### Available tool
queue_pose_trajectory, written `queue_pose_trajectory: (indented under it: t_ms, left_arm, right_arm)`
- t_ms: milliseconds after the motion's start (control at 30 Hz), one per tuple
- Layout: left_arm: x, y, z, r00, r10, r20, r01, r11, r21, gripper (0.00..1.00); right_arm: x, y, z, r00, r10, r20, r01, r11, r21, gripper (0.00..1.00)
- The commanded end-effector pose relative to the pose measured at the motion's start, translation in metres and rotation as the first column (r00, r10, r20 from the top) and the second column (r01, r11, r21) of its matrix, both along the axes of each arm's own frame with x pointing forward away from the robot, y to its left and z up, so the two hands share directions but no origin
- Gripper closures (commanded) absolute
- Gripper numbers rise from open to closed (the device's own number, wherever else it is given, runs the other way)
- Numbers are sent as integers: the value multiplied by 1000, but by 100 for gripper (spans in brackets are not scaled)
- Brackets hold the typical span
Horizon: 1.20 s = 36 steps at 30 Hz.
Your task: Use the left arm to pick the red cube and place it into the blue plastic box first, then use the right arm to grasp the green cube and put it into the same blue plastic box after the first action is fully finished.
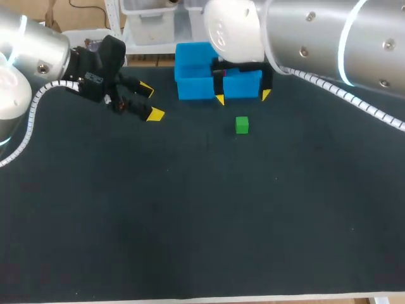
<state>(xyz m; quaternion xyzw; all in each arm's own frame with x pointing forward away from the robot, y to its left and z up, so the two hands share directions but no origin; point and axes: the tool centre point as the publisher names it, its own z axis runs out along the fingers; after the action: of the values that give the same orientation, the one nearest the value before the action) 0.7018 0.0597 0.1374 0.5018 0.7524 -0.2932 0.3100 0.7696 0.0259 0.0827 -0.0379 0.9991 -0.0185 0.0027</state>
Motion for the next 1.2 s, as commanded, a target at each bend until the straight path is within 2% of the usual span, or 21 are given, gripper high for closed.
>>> queue_pose_trajectory:
  t_ms: [33, 800, 1200]
  left_arm:
    - [0, 0, 0, 1000, 1, 0, -1, 1000, 3, 0]
    - [0, 0, 0, 1000, 1, 0, -1, 1000, 3, 0]
    - [0, 0, 0, 1000, 1, 0, -1, 1000, 3, 0]
  right_arm:
    - [-11, -7, -10, 993, 3, 114, -4, 1000, 14, 0]
    - [-8, -6, -49, 992, 3, 130, -8, 999, 34, 0]
    - [2, -2, -66, 994, 19, 105, -23, 999, 38, 0]
